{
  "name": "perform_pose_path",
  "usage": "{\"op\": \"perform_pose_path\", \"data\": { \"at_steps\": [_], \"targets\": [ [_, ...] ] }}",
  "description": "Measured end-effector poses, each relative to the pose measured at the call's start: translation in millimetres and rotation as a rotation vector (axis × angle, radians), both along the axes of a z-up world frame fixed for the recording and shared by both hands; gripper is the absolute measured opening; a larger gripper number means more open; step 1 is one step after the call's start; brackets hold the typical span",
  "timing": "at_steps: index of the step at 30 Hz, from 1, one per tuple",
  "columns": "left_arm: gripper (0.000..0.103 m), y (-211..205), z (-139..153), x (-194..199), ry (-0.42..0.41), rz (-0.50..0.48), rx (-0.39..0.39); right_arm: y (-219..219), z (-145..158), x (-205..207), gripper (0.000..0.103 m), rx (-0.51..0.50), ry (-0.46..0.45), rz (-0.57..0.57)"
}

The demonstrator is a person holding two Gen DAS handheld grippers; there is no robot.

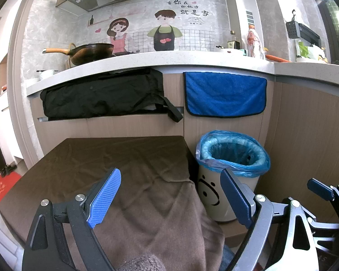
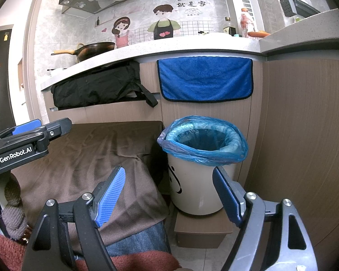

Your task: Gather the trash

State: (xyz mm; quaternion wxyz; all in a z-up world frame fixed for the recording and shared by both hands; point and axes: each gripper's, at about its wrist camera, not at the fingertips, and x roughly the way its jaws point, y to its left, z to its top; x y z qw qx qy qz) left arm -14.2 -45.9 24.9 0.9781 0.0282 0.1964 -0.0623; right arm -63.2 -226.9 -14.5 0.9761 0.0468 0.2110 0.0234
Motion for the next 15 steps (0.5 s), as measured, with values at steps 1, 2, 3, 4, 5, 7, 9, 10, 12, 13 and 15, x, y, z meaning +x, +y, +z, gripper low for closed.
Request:
{"op": "perform_pose_path", "data": {
  "at_steps": [1, 2, 3, 4, 5, 7, 9, 10, 12, 13, 15],
  "targets": [
    [0.089, 0.2, 0.2, -0.2, 0.0, 0.0, 0.0, 0.0, -0.1, 0.1, 0.077, 0.0, 0.0, 0.0],
    [0.089, 0.4, 0.4, -0.3, 0.0, -0.001, 0.0, -0.1, -0.2, 0.3, 0.077, 0.0, -0.001, 0.001],
    [0.089, 0.5, 0.0, 0.1, 0.0, -0.001, 0.0, -0.1, -0.2, 0.3, 0.077, 0.0, -0.001, 0.0],
    [0.089, 0.6, 0.6, -0.5, 0.001, -0.001, 0.0, -0.2, -0.2, 0.4, 0.077, -0.001, -0.001, 0.0],
    [0.089, 0.8, 0.6, -0.3, 0.0, -0.001, 0.0, -0.2, -0.3, 0.5, 0.077, -0.001, 0.0, 0.001],
    [0.089, 0.6, 0.2, 0.1, 0.001, -0.001, 0.0, -0.6, 0.0, 0.4, 0.077, 0.001, -0.001, 0.0],
    [0.089, -0.3, 0.1, 0.0, 0.002, -0.001, 0.001, -0.5, -0.4, 0.6, 0.077, 0.001, -0.001, 0.0],
    [0.089, -0.5, 0.7, -1.0, 0.002, -0.003, 0.002, -0.8, -0.1, 0.6, 0.077, 0.001, -0.001, 0.001],
    [0.089, -3.2, 1.4, -2.0, -0.003, -0.004, 0.007, -1.0, -0.5, 1.1, 0.077, -0.001, 0.0, 0.001],
    [0.089, -4.4, 1.6, -2.8, -0.004, -0.007, 0.01, -0.9, -0.6, 1.3, 0.077, -0.001, 0.001, 0.002],
    [0.089, -6.3, 2.1, -4.1, -0.004, -0.01, 0.014, -0.6, -0.4, 0.4, 0.077, -0.001, 0.005, 0.0]
  ]
}}
